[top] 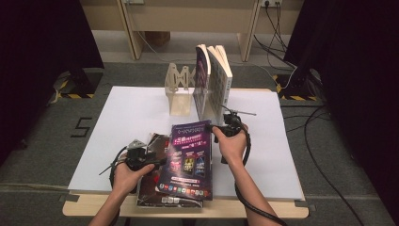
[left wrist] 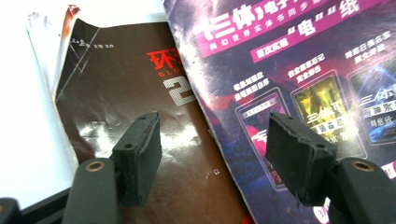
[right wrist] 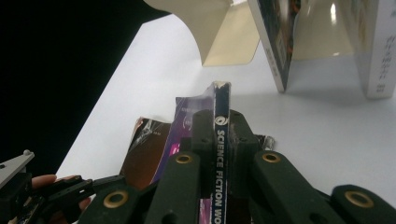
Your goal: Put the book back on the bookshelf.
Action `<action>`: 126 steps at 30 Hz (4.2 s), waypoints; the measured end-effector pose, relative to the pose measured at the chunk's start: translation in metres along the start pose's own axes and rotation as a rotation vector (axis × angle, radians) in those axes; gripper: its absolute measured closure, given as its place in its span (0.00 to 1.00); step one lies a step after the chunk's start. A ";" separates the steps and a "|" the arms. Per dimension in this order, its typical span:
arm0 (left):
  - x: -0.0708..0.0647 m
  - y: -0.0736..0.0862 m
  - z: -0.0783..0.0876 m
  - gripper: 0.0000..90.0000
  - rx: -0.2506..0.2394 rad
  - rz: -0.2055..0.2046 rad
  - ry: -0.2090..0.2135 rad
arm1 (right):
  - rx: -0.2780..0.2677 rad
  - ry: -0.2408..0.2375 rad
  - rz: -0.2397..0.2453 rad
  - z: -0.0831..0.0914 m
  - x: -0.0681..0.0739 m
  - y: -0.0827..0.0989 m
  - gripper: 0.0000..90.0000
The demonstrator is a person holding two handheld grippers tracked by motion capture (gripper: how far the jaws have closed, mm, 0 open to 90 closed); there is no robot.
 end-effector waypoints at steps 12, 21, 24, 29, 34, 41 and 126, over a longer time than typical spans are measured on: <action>0.000 0.000 0.001 0.39 0.001 -0.001 0.000 | -0.061 0.033 0.051 0.009 0.012 -0.004 0.94; 0.000 0.000 0.000 0.39 0.002 0.000 0.002 | -0.128 0.048 0.073 0.021 0.018 -0.010 0.94; -0.001 0.000 0.000 0.39 0.001 0.002 0.002 | -0.147 0.048 0.077 0.024 0.020 -0.011 0.94; -0.001 0.000 0.000 0.39 0.001 0.000 0.003 | -0.167 0.046 0.081 0.027 0.021 -0.013 0.94; 0.000 0.000 0.000 0.39 0.003 0.001 0.004 | -0.185 0.053 0.093 0.029 0.022 -0.016 0.94; 0.000 0.000 0.000 0.40 0.001 -0.001 0.002 | -0.214 0.057 0.105 0.034 0.027 -0.020 0.94; 0.002 -0.002 0.005 0.40 -0.011 0.006 0.005 | -0.507 0.144 0.193 0.064 0.060 -0.063 0.94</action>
Point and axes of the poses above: each handheld gripper's, and its own axes: z roughly backward along the jaws, y roughly out of its underside, x roughly to its left, the point moved 4 cm from there along -z, roughly forward along the jaws, and after that the axes turned 9 degrees about x, right-handed, at the moved point
